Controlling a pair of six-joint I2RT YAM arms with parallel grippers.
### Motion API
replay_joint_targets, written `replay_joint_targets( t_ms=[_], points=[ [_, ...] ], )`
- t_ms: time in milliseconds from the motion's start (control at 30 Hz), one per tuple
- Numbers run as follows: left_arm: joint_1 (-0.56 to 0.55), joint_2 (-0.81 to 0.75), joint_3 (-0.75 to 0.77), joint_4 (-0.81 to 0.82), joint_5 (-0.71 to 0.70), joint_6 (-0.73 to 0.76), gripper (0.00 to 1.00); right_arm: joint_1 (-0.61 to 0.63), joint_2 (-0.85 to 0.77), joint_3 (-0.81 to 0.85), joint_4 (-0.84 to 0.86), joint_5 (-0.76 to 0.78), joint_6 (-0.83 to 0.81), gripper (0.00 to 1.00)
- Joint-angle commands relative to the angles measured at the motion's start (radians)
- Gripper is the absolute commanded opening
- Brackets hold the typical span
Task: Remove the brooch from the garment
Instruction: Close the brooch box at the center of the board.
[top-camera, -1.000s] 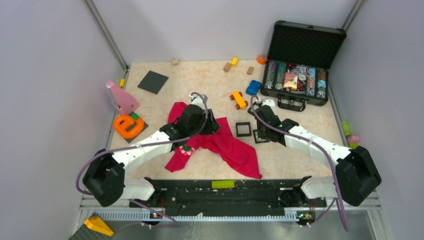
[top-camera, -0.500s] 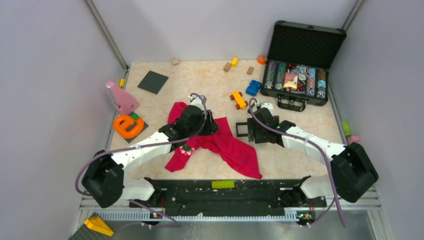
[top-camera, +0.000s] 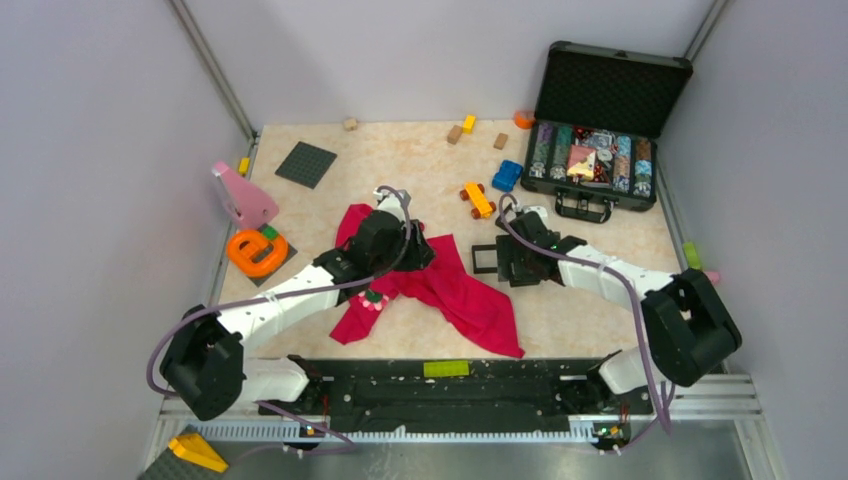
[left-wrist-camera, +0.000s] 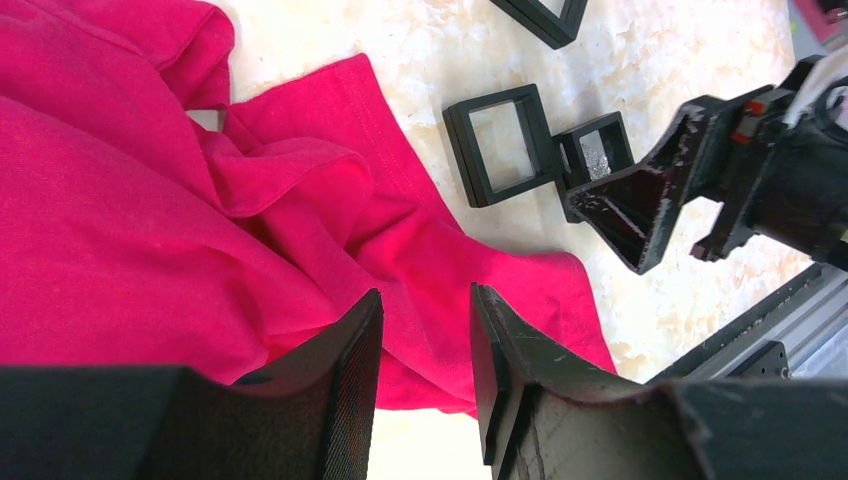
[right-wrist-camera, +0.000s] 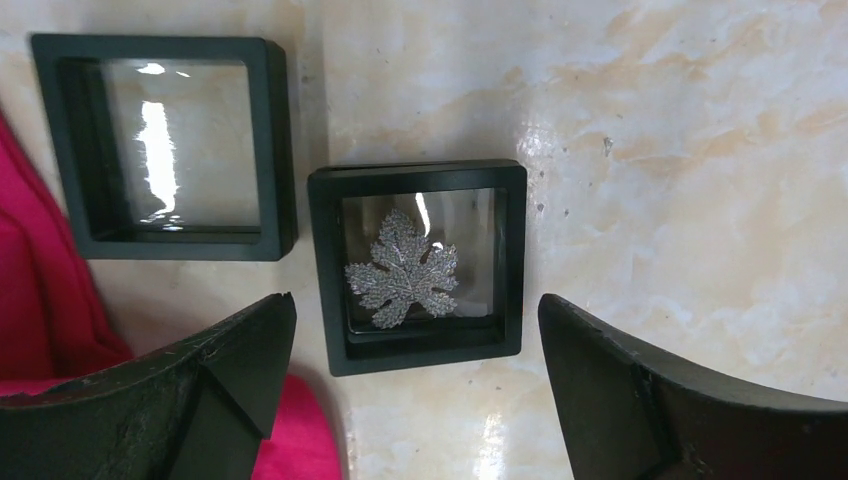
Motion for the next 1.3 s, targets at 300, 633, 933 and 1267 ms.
replay_joint_targets(
  t_ms=[300, 633, 933, 1267],
  points=[
    [0.022, -0.056, -0.019, 0.017, 0.018, 0.025, 0.42, -0.064, 0.113, 0.019, -0.006, 0.084, 0.027, 0.86],
    [0.038, -0.066, -0.029, 0.014, 0.048, 0.037, 0.42, -0.242, 0.141, 0.030, -0.028, 0.224, 0.131, 0.86],
    [0.066, -0.101, -0.041, -0.028, 0.026, 0.049, 0.44, -0.245, 0.000, 0.059, -0.050, 0.195, 0.055, 0.93],
    [0.130, -0.241, -0.091, -0.199, -0.196, 0.020, 0.87, -0.001, -0.031, 0.186, -0.109, 0.140, 0.032, 0.94]
  ],
)
